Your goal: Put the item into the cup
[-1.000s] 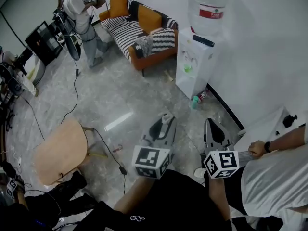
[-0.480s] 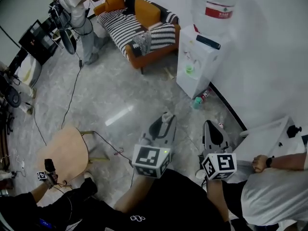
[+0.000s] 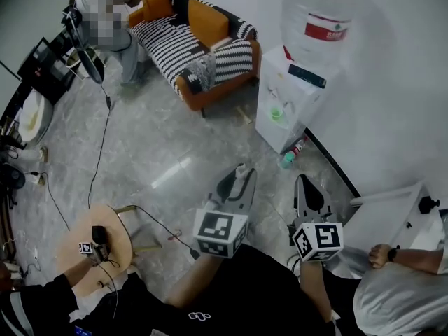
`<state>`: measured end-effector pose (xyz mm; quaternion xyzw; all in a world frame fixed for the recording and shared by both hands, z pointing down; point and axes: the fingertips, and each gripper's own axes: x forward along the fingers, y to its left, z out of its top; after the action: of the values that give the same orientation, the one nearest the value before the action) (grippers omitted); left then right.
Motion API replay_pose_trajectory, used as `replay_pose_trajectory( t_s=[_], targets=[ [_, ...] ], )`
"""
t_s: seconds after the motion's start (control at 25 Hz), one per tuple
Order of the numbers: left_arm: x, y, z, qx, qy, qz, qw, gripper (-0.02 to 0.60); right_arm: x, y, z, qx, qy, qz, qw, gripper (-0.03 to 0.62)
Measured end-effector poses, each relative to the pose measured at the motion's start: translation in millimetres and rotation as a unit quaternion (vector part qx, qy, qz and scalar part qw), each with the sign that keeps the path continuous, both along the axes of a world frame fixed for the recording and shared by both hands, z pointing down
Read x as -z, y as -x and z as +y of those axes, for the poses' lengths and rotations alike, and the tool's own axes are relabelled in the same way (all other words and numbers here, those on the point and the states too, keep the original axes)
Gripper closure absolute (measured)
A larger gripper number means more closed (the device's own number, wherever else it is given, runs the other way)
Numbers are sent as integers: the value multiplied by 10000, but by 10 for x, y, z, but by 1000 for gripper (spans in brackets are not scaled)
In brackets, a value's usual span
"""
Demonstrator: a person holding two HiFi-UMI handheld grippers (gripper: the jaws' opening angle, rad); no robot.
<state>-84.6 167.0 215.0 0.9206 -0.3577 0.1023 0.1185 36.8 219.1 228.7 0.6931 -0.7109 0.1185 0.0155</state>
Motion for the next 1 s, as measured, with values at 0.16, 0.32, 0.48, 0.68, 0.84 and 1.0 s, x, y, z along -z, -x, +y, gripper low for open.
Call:
replay_pose_trajectory(
  t_s=[0.16, 0.32, 0.48, 0.68, 0.84, 1.0],
  targets=[
    [29, -34, -371, -74, -83, 23, 9999, 477, 78, 17, -366, -16, -107, 52, 9999, 585],
    [101, -115, -635, -301, -274, 54, 9992, 477, 68, 26, -653, -80, -142, 106, 9998, 585],
    [147, -21, -884, -266, -344, 127, 9990, 477, 148, 116, -959, -30, -263, 206, 9994, 585],
    [177, 103, -1145, -86, -285, 372, 9989, 477, 240, 279, -1242, 185, -339, 442, 9983, 583],
    [159, 145, -1260, 8, -221, 537, 9983, 477, 255, 399, -1379, 354, -306, 651, 9968, 584],
    [125, 191, -1342, 40, -154, 610, 9980, 477, 221, 411, -1436, 358, -225, 730, 9964, 584]
  ],
)
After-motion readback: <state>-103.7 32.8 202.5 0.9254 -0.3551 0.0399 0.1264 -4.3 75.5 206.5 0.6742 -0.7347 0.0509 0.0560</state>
